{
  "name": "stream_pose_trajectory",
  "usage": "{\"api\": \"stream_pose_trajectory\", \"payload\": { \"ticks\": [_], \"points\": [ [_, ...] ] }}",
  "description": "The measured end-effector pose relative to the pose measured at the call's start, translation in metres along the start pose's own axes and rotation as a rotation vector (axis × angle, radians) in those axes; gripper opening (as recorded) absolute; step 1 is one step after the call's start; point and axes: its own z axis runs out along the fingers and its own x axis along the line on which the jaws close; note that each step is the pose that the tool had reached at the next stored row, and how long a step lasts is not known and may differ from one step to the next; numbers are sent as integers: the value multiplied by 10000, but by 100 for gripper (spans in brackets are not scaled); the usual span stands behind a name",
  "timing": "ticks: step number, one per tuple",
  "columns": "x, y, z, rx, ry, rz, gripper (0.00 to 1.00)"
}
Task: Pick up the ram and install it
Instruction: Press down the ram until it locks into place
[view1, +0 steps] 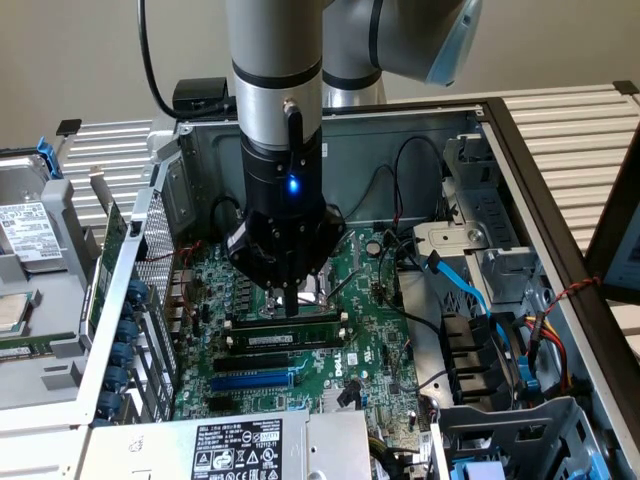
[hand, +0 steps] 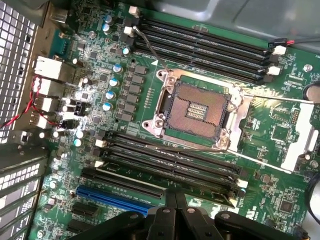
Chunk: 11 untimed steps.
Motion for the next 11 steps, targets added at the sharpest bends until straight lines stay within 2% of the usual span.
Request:
{"api": "stream_pose_trajectory", "payload": {
  "ticks": [7, 8, 9, 11],
  "points": [
    [0, 0, 0, -22, 23, 935, 10],
    [0, 0, 0, -27, 28, 1182, 10],
    [0, 0, 0, -38, 39, 1650, 10],
    [0, 0, 0, -39, 38, 1698, 10]
  ]
}}
